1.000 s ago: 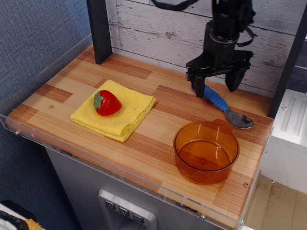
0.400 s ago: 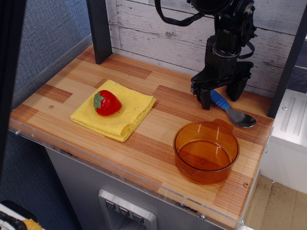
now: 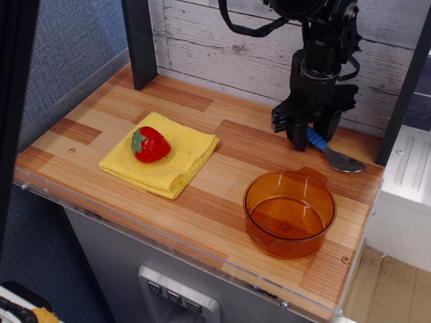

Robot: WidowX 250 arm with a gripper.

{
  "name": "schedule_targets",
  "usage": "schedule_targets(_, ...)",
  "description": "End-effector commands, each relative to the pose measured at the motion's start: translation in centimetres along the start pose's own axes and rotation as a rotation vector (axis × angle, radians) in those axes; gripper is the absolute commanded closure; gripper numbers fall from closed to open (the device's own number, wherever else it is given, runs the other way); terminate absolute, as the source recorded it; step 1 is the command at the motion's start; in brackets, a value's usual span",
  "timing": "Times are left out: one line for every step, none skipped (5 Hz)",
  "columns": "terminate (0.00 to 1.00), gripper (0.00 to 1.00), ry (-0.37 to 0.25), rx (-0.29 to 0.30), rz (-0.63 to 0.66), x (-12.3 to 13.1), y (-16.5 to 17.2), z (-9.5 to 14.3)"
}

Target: Slide the blue spoon closer to the yellow rag.

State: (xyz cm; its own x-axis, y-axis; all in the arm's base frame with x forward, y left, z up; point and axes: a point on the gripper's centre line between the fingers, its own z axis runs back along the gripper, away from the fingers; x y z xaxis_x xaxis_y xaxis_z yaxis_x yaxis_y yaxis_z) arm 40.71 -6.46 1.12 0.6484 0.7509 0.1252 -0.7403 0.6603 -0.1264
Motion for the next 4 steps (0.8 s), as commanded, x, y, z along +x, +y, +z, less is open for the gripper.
schedule_targets(0.00, 1.00, -0.037, -0.059, 0.029, 1.1, -0.2, 2.3)
schedule_targets(0.00, 1.00, -0.066, -0.080, 0.082, 2.1, 0.8, 4.0)
schedule_targets(0.00, 1.00, -0.080, -0.102, 0.157, 2.9, 2.7, 5.2)
schedule_targets(0.00, 1.00, -0.095, -0.100, 0.238, 4.1, 4.9, 5.8)
